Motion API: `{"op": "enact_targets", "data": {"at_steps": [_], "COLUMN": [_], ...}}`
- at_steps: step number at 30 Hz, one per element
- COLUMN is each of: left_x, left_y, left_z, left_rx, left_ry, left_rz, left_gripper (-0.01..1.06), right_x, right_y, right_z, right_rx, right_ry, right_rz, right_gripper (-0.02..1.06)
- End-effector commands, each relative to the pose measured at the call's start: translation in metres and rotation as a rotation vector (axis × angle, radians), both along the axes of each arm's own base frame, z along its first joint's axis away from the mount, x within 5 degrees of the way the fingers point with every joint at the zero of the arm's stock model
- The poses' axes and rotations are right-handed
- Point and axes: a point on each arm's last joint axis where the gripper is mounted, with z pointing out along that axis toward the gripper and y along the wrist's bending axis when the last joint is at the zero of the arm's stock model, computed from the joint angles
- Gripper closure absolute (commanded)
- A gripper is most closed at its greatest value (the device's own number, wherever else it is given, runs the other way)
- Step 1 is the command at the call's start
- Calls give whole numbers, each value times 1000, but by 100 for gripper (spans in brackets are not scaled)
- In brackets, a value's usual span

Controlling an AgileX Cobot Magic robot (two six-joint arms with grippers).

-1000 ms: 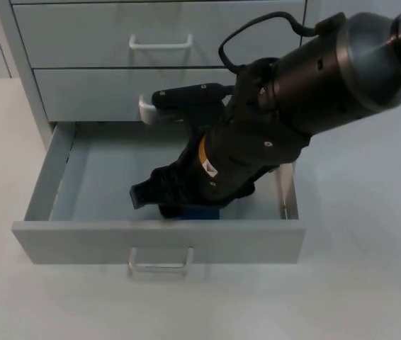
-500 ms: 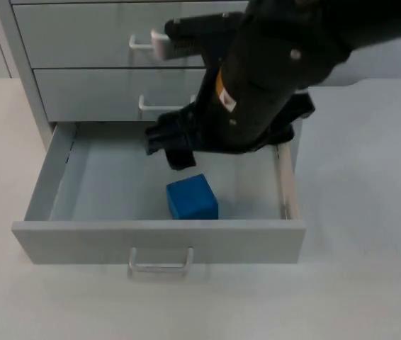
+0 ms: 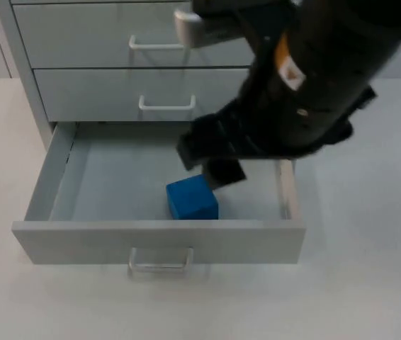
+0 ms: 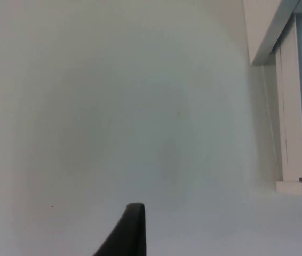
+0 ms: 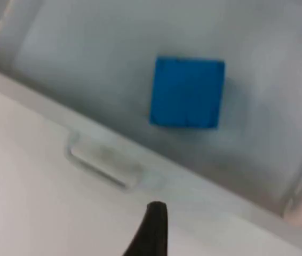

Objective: Open the drawer with the left hand, place the block into the drawer with the right hand, then close the drawer with the left hand.

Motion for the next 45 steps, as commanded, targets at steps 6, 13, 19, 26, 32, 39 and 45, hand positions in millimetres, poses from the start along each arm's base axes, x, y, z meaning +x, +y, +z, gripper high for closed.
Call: {"op": "enact_targets", "data": {"at_steps": [6,13,19,26,32,39,45], "left_x": [-1,-1,-1,-2,-2,-2,-2], "left_y": [-1,-1,-1,-1,-1,-1,-1], "left_z": [0,0,0,0,0,0,0], "left_rx": [-18,-18,-15,-12,-12,-6,-7], "left_ry": [-4,-2,2,5,5,5,4], "left_rz": [3,3,2,0,0,-8,-12], "left_gripper": [0,0,0,0,0,0,0], "right_x": [-28,-41,-41,-35,-22,-3,12], "right_y": [-31,-47,-47,-55,-70,-99,-127], "right_z": [2,6,6,5,3,1,-1], "right_rx": [22,34,30,39,47,33,18], "right_ry": [2,-1,-2,40,81,149,171], "right_rz": [25,23,33,23,1,-42,-119], "right_gripper": [27,27,27,27,27,27,27]}}
